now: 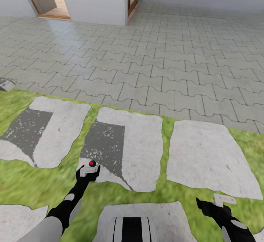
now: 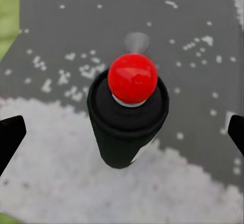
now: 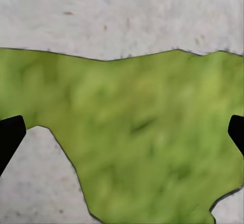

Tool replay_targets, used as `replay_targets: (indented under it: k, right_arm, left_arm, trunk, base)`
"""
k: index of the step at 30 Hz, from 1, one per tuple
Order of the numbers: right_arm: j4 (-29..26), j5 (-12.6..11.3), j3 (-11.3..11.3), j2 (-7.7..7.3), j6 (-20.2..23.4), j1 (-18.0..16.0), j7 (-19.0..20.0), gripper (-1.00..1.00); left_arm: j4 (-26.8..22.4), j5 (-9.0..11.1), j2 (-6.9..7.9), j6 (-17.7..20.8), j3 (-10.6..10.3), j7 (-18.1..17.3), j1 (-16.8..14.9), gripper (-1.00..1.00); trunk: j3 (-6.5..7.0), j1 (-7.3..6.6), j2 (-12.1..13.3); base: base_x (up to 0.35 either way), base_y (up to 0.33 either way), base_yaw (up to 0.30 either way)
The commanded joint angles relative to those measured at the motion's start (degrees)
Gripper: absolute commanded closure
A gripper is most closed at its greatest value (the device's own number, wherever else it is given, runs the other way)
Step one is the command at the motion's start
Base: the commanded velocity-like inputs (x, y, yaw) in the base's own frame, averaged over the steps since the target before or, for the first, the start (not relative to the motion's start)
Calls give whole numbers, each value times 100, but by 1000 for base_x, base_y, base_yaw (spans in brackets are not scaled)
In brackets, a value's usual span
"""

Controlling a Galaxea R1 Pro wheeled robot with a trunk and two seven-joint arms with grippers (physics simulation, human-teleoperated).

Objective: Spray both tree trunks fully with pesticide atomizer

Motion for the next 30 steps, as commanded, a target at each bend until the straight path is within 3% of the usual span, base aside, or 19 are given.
replay_targets:
  k: [1,30]
  right_arm:
    - [-7,-21,-5,1,30,-2,10,-100]
    - [-7,-17,-5,2,29,-2,11,-100]
  left_arm:
    - [3,-40,-6,-18,47,-40,-3,-100]
    - [3,-40,-9,-26,41,-40,-3,-100]
  trunk:
    - [-3,-1,-1]
    - [-3,-1,-1]
  base:
    - [22,0,0]
    - [14,0,0]
